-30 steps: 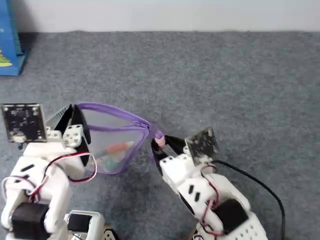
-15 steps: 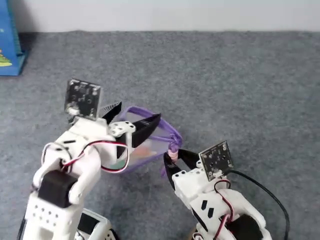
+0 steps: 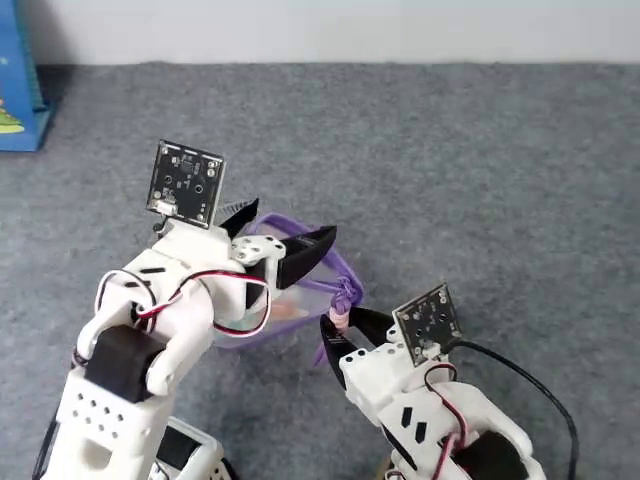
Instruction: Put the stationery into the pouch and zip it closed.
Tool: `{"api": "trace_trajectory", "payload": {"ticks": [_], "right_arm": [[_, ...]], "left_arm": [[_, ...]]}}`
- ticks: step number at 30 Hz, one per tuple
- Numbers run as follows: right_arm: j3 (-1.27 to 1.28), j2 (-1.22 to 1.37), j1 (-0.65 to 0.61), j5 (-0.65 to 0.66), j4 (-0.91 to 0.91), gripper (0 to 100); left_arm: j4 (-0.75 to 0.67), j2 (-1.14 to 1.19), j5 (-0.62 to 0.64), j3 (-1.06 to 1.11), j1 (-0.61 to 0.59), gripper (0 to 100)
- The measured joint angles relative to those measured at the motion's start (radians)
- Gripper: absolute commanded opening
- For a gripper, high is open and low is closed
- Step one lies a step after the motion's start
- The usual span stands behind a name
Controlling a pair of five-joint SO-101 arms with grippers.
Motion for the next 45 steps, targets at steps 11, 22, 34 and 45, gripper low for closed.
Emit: {"api": "trace_trajectory", "payload": {"ticks": [11,22,34,45], "right_arm": [[-0.115,0.0,-0.002,-0.035,0.121,0.8],[-0.149,-0.015,-0.012,-0.041,0.127,0.8],[-0.27,-0.015,0.037,-0.025,0.127,0.8],[-0.293,-0.014,0.078,0.107,0.097,0.8]], "left_arm": [[-0.157,-0.005,0.098,0.074,-0.002,33],[0.054,-0.348,0.121,0.021,-0.155,33],[0.247,-0.535,-0.006,0.048,-0.193,33],[0.367,-0.535,-0.341,0.164,0.0,33]]}}
